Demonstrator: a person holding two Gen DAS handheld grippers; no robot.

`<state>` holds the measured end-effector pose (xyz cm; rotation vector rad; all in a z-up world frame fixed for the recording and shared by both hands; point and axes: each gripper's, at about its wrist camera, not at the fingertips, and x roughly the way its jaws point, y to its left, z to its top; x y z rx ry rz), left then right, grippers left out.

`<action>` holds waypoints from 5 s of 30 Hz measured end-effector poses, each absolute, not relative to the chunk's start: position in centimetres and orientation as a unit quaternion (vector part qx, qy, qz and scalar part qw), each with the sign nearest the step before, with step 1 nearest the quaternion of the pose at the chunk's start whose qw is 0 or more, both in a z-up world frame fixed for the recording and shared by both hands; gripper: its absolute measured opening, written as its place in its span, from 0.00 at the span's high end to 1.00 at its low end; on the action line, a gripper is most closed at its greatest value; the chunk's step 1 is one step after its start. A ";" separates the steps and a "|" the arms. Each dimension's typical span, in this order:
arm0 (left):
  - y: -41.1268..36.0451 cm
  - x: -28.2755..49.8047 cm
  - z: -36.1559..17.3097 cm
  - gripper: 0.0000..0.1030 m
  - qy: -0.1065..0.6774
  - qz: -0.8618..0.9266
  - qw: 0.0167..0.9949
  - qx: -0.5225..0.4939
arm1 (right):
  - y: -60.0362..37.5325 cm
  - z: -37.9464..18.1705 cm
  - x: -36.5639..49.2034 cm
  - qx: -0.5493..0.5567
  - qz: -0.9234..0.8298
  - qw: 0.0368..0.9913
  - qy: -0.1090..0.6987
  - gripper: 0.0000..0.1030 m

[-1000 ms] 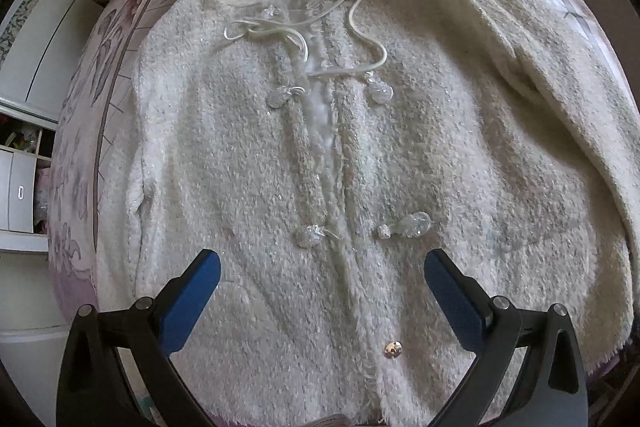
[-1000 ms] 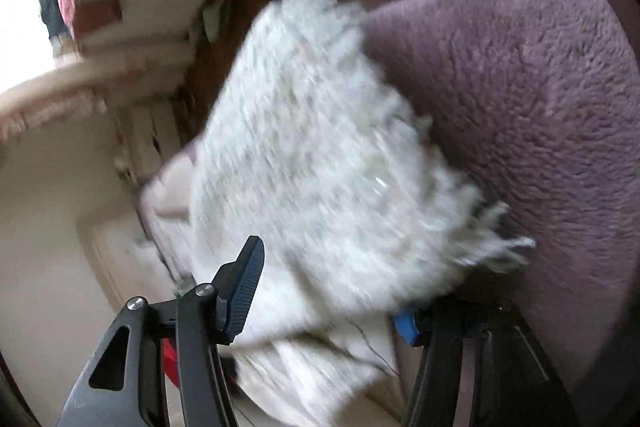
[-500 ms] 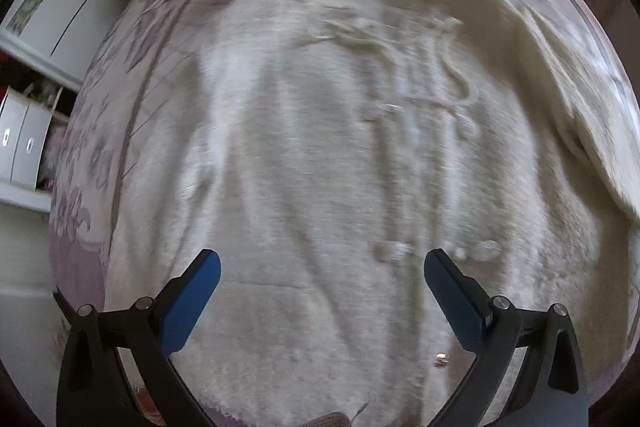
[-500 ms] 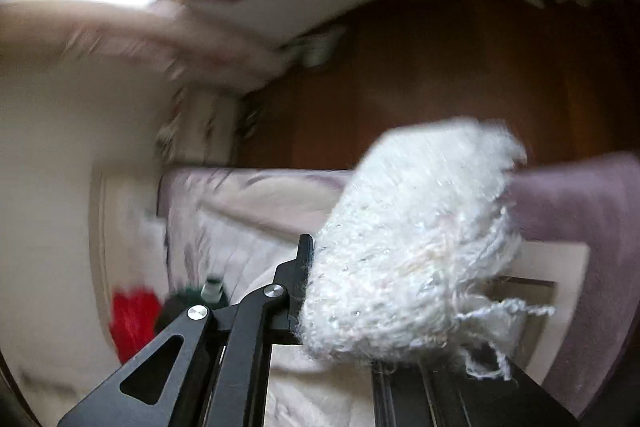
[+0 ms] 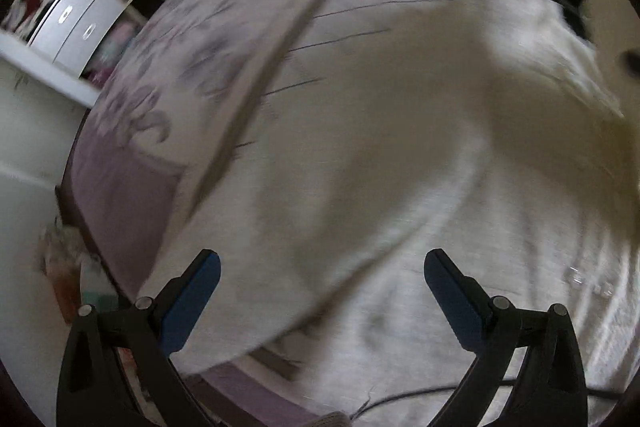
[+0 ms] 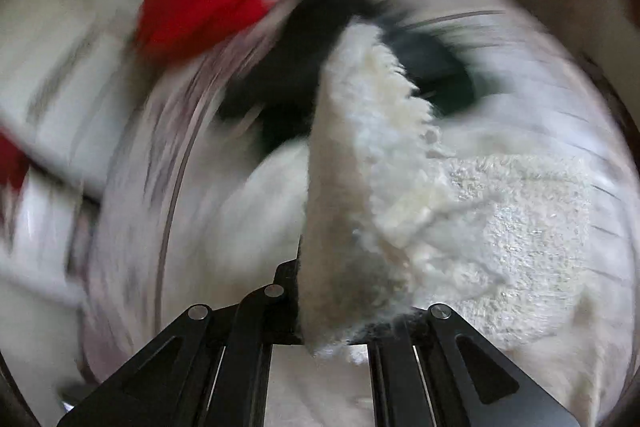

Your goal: Fold large clothes

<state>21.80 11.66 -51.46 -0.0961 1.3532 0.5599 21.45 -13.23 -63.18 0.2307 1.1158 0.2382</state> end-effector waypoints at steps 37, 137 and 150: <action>2.9 33.7 -56.6 0.00 0.603 0.293 0.742 0.005 | -48.7 -77.9 8.1 0.351 -0.115 0.665 0.649 0.58; 8.7 27.2 -36.4 0.90 0.415 0.178 0.886 -0.107 | -17.6 -67.2 14.7 0.033 -0.023 0.781 0.623 0.17; -18.1 38.0 -49.5 0.82 0.558 -0.048 0.824 -0.086 | -42.2 -67.0 8.5 0.144 -0.148 0.747 0.632 0.17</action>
